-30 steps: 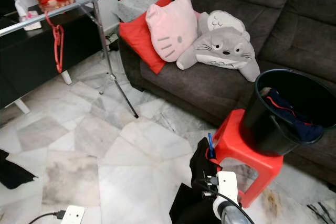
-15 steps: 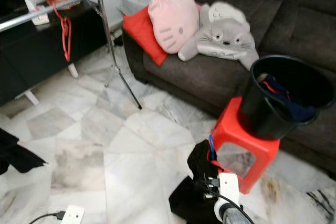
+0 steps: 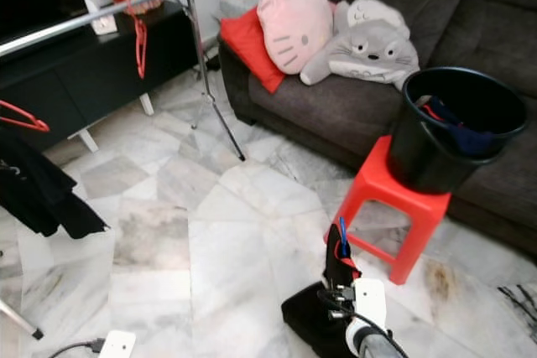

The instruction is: Hang hanger

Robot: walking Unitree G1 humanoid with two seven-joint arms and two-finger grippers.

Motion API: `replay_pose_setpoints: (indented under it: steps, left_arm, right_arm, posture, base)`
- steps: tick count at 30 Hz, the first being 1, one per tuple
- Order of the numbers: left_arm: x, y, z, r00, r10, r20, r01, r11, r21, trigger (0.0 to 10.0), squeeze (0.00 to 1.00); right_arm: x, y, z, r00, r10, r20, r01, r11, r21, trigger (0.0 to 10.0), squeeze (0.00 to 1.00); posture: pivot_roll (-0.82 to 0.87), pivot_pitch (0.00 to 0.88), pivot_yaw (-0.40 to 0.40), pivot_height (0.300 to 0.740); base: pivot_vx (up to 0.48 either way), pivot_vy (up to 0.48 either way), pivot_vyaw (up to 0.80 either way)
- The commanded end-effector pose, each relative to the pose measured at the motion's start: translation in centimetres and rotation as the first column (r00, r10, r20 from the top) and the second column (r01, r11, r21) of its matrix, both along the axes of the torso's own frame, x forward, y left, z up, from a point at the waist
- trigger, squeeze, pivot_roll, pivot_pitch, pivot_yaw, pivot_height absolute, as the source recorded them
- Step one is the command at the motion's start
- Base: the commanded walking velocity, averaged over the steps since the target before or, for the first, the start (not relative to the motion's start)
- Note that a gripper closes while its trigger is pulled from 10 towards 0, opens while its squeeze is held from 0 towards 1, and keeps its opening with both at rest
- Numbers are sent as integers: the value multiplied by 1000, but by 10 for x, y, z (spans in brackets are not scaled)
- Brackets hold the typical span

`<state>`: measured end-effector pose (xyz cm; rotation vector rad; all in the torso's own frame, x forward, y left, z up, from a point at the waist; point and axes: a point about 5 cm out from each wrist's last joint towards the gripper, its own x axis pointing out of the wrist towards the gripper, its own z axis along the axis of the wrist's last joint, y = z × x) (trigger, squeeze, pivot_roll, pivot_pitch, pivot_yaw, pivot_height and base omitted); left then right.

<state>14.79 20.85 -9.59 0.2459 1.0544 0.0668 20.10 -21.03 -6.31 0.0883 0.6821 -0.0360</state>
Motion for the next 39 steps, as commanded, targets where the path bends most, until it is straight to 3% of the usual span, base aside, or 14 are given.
replay_pose_setpoints:
  steps: [1, 7, 14, 39]
  left_arm:
    - [0, 6, 1, 1000, -4, -6, 4, 1000, 16, 10000, 0]
    - [-1, 6, 1, 1000, -4, -7, 4, 1000, 16, 10000, 0]
    - [-1, 5, 1, 1000, -5, -8, 5, 1000, 17, 10000, 0]
    - [13, 2, 5, 1000, 11, 21, -12, 1000, 12, 10000, 0]
  right_arm:
    - [9, 0, 7, 998, 5, 55, -5, 1000, -10, 10000, 0]
    - [12, 0, 10, 997, 16, 79, -14, 1000, -21, 10000, 0]
    - [14, -1, 12, 994, 27, 102, -24, 999, -33, 10000, 0]
    - [38, 5, 30, 976, 63, 210, -53, 997, -53, 10000, 0]
  posture:
    - [-181, 13, -3, 740]
    - [-182, 14, -2, 740]
    - [-183, 12, -4, 740]
    - [-173, 0, -20, 740]
  base:
    - [-352, 0, 0]
    - [-352, 0, 0]
    - [0, 0, 209]
    - [0, 0, 800]
